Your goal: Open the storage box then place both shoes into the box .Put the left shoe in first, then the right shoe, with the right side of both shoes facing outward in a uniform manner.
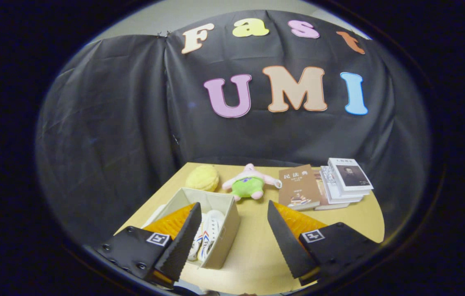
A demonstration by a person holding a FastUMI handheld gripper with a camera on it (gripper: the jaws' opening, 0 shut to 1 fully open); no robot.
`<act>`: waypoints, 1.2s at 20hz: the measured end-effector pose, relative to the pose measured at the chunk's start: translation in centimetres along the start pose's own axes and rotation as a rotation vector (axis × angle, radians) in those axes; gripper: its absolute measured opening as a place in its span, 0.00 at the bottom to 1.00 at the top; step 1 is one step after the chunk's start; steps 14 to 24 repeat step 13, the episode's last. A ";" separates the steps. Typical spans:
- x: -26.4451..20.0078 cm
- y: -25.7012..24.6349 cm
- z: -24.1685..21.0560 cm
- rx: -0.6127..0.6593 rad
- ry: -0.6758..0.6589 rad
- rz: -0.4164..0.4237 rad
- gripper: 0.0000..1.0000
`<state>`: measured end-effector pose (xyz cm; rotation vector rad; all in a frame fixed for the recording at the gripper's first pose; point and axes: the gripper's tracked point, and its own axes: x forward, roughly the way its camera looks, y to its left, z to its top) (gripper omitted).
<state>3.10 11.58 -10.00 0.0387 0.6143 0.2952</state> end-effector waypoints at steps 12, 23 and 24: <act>-9.7 -9.8 1.5 0.026 -0.291 -0.201 1.00; -10.1 -10.5 1.4 0.029 -0.304 -0.219 1.00; -10.1 -10.5 1.4 0.029 -0.304 -0.219 1.00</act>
